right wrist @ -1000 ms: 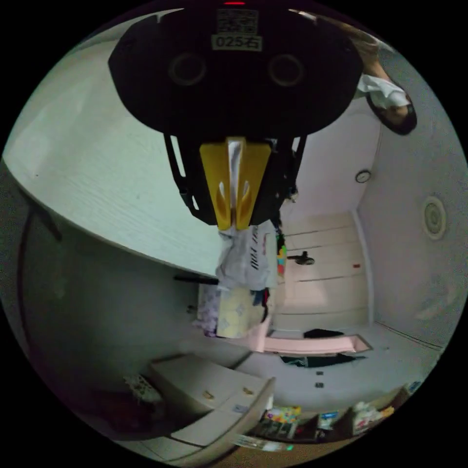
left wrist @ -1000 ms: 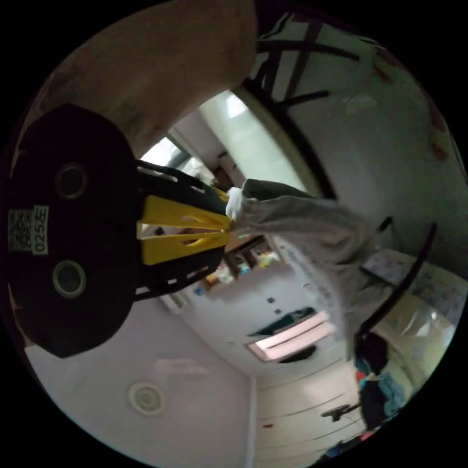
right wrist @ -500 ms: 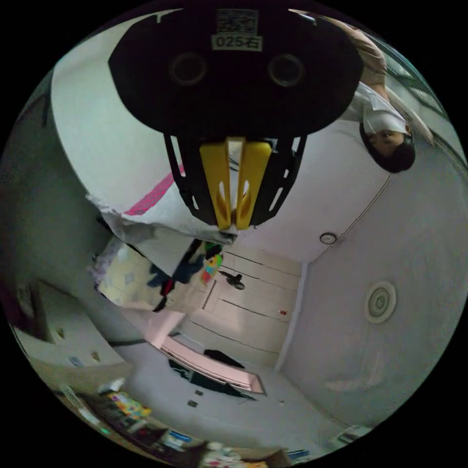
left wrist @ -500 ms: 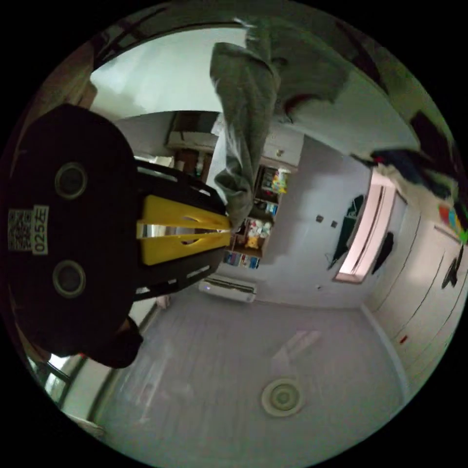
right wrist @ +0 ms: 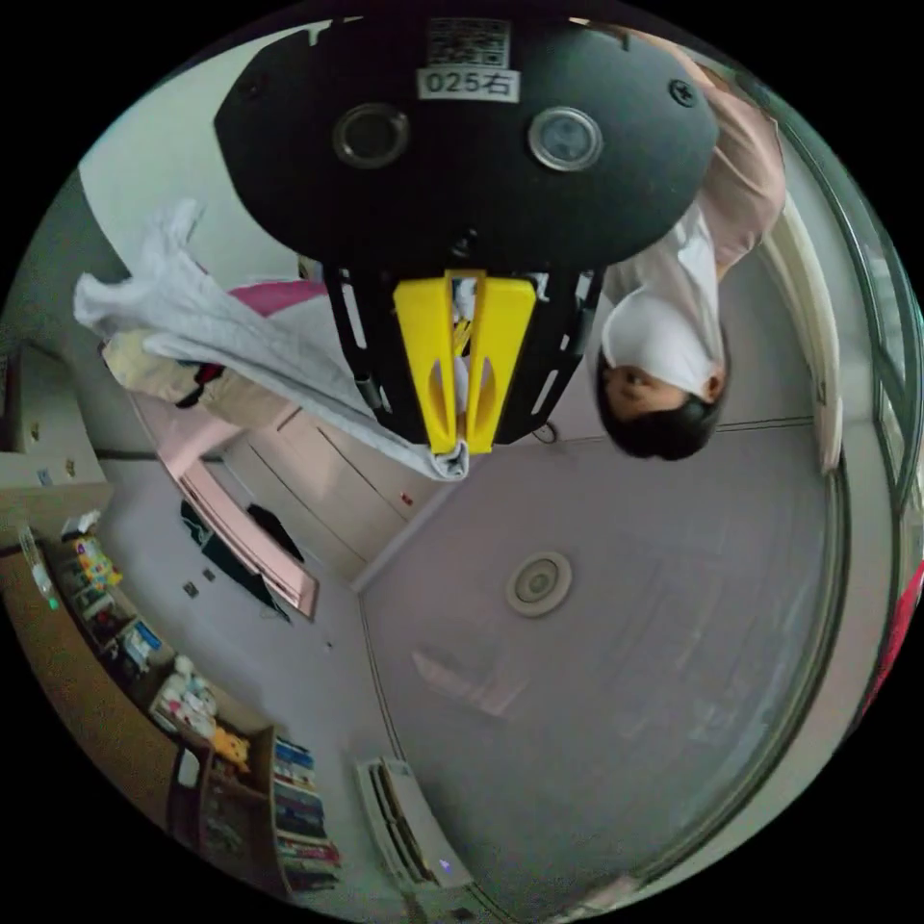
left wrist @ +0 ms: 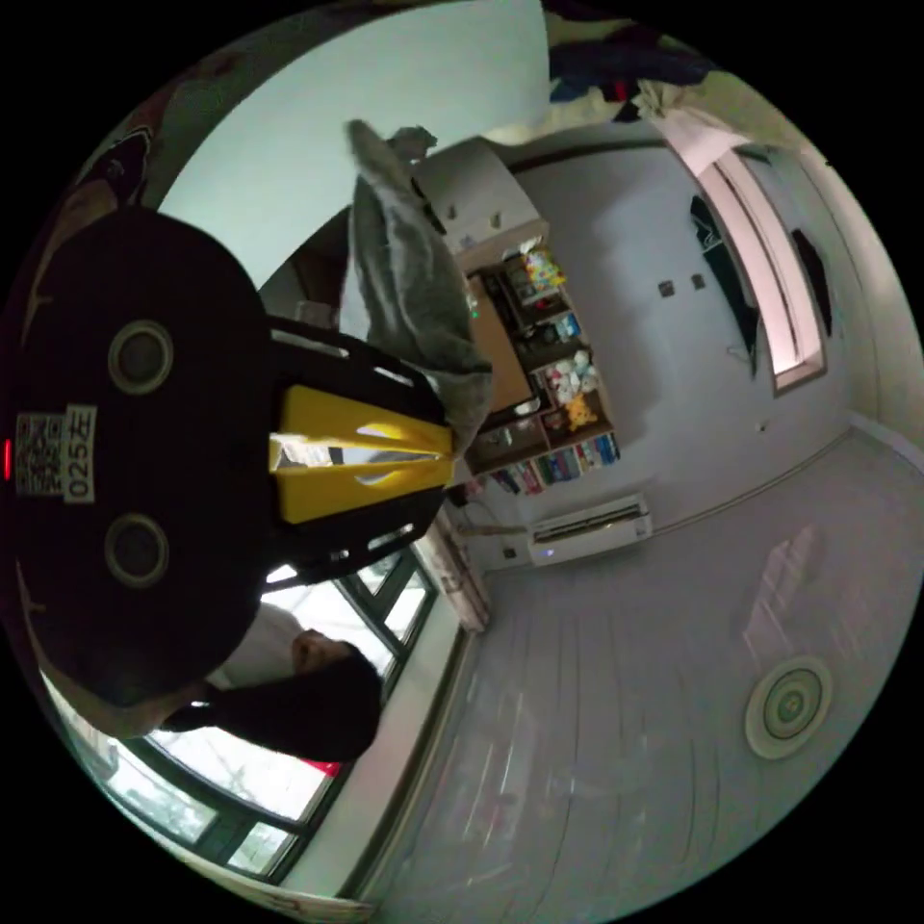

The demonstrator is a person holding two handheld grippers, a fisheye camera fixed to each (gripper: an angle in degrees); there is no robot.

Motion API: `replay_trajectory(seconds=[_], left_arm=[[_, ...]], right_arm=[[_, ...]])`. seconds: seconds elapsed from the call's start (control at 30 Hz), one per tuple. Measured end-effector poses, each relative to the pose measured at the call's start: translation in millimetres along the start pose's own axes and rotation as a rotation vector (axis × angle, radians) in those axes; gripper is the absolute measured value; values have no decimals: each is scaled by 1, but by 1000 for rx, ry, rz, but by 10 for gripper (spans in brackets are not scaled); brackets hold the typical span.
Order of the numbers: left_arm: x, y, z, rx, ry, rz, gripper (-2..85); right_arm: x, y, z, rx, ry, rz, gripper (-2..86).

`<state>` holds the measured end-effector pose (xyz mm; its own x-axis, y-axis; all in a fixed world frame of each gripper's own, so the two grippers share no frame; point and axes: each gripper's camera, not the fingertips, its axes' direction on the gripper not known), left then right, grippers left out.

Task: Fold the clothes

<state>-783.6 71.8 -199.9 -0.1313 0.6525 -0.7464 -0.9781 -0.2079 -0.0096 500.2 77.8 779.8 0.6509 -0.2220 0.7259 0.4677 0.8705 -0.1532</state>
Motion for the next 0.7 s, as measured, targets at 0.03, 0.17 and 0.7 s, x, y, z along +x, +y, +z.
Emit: replay_trajectory(seconds=[0.03, 0.17, 0.7], left_arm=[[1, -9, 7, -31, 28, 10, -12], [-2, -70, 65, -263, 99, 75, -12], [-78, -155, 298, -733, 203, 100, -12]], right_arm=[[-11, 6, -3, 23, 2, -15, -6], [-70, 43, -14, 150, 160, -82, -5], [-40, 101, -111, 353, 498, 109, -6]])
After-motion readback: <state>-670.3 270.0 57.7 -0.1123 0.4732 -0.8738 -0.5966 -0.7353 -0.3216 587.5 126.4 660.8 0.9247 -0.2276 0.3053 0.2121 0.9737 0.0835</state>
